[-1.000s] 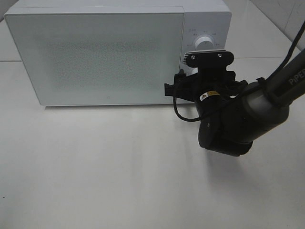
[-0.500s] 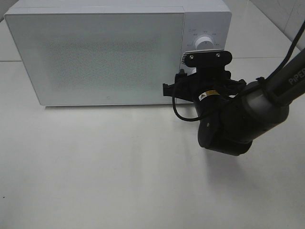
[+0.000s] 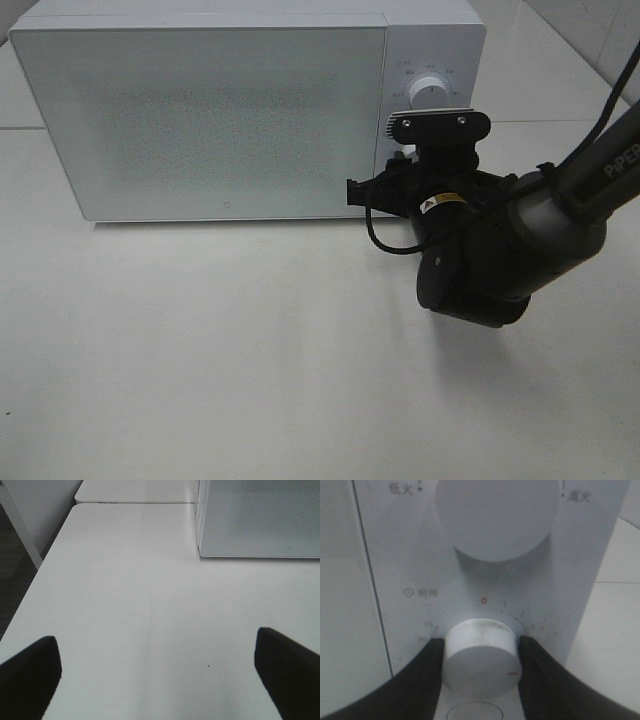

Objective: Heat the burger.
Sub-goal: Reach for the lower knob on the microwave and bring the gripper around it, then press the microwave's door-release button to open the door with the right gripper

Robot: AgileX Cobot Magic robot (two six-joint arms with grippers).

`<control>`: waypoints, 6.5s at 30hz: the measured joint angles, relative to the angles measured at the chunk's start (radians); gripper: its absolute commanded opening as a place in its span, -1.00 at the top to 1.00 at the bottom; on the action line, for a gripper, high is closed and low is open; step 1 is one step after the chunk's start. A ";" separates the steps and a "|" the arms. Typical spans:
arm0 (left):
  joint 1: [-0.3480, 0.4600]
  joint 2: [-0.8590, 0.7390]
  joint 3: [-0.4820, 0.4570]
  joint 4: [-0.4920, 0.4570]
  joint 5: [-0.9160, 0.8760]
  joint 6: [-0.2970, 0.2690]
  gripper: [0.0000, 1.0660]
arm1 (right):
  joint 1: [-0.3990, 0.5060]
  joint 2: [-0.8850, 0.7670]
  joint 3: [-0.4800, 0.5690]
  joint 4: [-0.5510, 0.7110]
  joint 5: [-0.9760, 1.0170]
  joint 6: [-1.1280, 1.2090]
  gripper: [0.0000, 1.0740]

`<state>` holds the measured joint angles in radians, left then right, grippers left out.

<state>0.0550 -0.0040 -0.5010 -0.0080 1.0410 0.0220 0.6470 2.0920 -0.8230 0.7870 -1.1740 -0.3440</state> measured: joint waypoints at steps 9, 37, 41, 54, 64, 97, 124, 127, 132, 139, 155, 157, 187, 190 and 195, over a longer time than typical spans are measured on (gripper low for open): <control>0.000 0.000 0.000 0.000 0.000 0.000 -0.92 | 0.000 0.000 0.000 0.000 0.000 0.002 0.80; 0.000 0.000 0.000 0.000 0.000 0.000 -0.92 | 0.000 0.001 0.003 -0.021 -0.001 0.229 0.85; 0.000 0.000 0.000 0.000 0.000 0.000 -0.92 | -0.003 0.001 0.007 -0.035 -0.003 0.329 0.85; 0.000 0.000 0.000 0.000 0.000 0.000 -0.92 | -0.007 0.002 0.016 -0.067 -0.009 0.769 0.83; 0.000 0.000 0.000 0.000 0.000 0.000 -0.92 | -0.007 0.002 0.019 -0.075 -0.013 1.061 0.85; 0.000 0.000 0.000 0.000 -0.001 0.000 -0.92 | 0.003 0.004 0.011 -0.009 -0.021 1.402 0.80; 0.000 0.000 0.000 0.000 -0.001 0.000 -0.92 | 0.014 0.004 -0.004 0.064 -0.019 1.741 0.79; 0.000 0.000 0.000 0.000 -0.001 0.000 -0.92 | 0.016 0.004 -0.006 0.070 -0.019 1.755 0.78; 0.000 0.000 0.000 0.000 -0.001 0.000 -0.92 | 0.016 0.004 -0.006 0.072 -0.018 1.759 0.75; 0.000 0.000 0.000 0.000 -0.001 0.000 -0.92 | 0.016 0.004 -0.006 0.071 -0.018 1.758 0.71; 0.000 0.000 0.000 0.000 -0.001 0.000 -0.92 | 0.005 -0.012 0.008 0.093 -0.022 1.639 -0.30; 0.000 0.000 0.000 0.000 -0.001 0.000 -0.92 | 0.003 -0.029 0.020 0.083 -0.025 1.604 -0.37; 0.000 0.000 0.000 0.001 -0.001 0.000 -0.92 | -0.026 -0.453 0.266 -0.306 0.654 0.807 -0.38; 0.000 0.000 0.000 0.001 -0.001 0.000 -0.92 | -0.076 -0.503 0.252 -0.315 0.807 0.664 -0.38; 0.000 0.000 0.000 0.001 -0.001 0.000 -0.92 | -0.164 -0.566 0.184 -0.328 1.065 0.427 -0.37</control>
<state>0.0550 -0.0040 -0.5010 -0.0070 1.0400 0.0220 0.4830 1.5260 -0.6390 0.4590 -0.1090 0.0830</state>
